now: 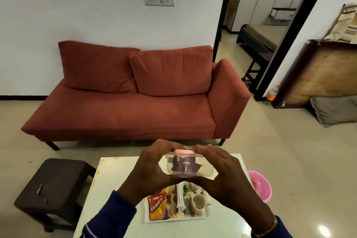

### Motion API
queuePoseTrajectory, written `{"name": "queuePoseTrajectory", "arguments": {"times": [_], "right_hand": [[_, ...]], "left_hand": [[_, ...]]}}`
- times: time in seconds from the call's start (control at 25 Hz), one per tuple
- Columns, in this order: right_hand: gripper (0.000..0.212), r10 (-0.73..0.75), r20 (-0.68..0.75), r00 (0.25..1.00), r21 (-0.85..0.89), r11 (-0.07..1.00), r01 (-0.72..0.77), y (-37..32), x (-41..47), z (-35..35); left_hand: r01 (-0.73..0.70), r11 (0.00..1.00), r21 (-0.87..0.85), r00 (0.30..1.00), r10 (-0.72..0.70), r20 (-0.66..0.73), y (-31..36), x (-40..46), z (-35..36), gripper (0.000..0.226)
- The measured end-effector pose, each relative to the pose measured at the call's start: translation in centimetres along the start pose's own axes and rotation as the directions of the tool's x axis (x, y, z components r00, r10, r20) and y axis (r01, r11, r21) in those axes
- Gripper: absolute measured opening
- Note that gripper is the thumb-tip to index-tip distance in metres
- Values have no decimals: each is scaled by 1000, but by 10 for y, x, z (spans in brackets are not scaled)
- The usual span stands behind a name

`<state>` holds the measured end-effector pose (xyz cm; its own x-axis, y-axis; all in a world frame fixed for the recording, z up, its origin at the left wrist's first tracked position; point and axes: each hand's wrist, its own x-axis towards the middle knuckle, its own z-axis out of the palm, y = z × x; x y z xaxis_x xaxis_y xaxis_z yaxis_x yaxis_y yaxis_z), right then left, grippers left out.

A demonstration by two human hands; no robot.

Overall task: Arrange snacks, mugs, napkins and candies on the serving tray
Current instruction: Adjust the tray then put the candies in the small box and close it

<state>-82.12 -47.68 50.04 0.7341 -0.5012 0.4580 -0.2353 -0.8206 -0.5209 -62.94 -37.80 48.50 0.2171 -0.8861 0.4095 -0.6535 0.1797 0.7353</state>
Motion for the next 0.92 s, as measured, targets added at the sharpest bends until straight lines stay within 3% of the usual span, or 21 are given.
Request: {"name": "queuePoseTrajectory", "arguments": {"times": [0.08,0.2,0.28,0.36,0.52,0.68,0.84,0.92], "right_hand": [[58,51,-63,997,199,979,-38,4,-1,-3],[53,125,78,989,515,844,-148,7,-1,0],[68,125,173,977,450,872,-191,10,-5,0],[84,120,172,978,272,948,-164,11,-6,-6],[69,-53,92,994,-36,998,56,7,-5,-8],[61,-7,11,1000,-21,1000,8,15,-11,-8],[69,213,292,932,115,960,-255,40,-25,-21],[68,313,330,891,123,921,-369,56,-34,-23]], "left_hand": [[92,985,-148,996,-92,6,-8,-6,7,76],[134,947,-291,991,-136,11,-9,-13,19,75],[92,954,-287,994,-107,-37,-7,-12,23,61],[73,979,-192,996,-81,-32,-9,-10,23,50],[-3,998,66,999,0,40,-11,-1,31,49],[-39,990,137,997,29,76,-12,6,40,51],[-85,959,269,990,49,135,-14,2,58,47],[-156,921,358,981,100,169,-12,4,65,47]]}}
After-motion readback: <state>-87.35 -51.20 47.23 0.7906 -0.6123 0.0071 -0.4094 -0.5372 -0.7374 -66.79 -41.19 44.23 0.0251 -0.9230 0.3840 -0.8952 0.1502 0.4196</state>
